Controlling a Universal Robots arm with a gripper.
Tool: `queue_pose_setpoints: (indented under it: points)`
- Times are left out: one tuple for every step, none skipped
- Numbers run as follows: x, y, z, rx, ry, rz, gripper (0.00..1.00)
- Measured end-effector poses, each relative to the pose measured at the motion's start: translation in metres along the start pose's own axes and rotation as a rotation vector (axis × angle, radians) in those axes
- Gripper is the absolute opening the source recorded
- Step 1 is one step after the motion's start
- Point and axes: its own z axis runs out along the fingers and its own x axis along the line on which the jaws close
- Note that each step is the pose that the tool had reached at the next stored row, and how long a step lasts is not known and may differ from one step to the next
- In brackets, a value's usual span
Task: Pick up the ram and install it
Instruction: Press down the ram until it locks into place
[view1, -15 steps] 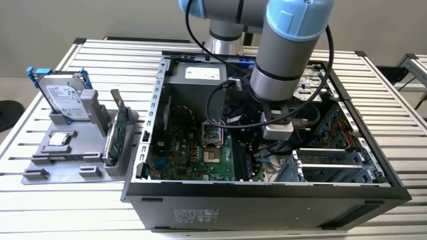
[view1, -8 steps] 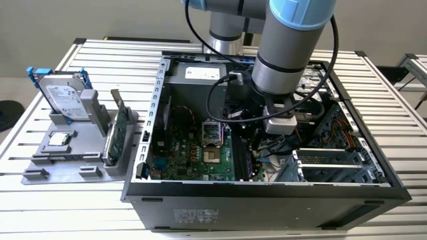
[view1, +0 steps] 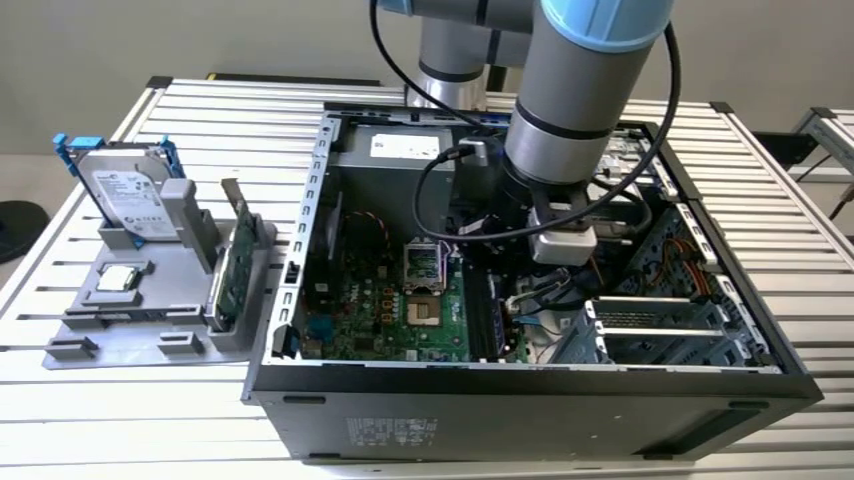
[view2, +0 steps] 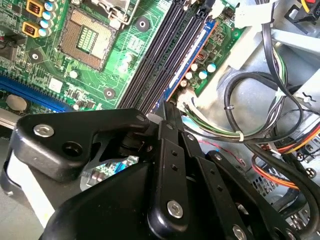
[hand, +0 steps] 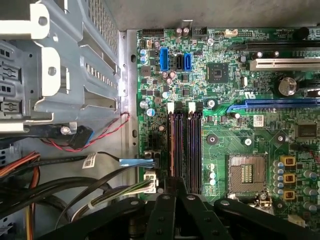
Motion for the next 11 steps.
queue_pose_setpoints:
  points:
    - [0.0,0.0,-0.0005,0.0,0.0,0.0,0.0]
    - [0.0,0.0001,-0.001,-0.0001,0.0,0.0,0.0]
    - [0.0,0.0001,-0.0014,0.0,0.0,0.0,0.0]
    - [0.0,0.0001,-0.002,-0.0001,0.0,0.0,0.0]
    - [0.0,0.0001,-0.0025,0.0,0.0,0.0,0.0]
    - [0.0,0.0002,-0.003,-0.0001,0.0,0.0,0.0]
    - [0.0,0.0002,-0.0034,0.0,0.0,0.0,0.0]
    - [0.0,0.0002,-0.0039,0.0,0.0,0.0,0.0]
    - [0.0,0.0002,-0.0044,0.0,0.0,0.0,0.0]
    - [-0.0001,0.0003,-0.0049,-0.0001,0.0,0.0,0.0]
    - [-0.0001,0.0003,-0.0054,0.0,0.0,0.0,0.0]
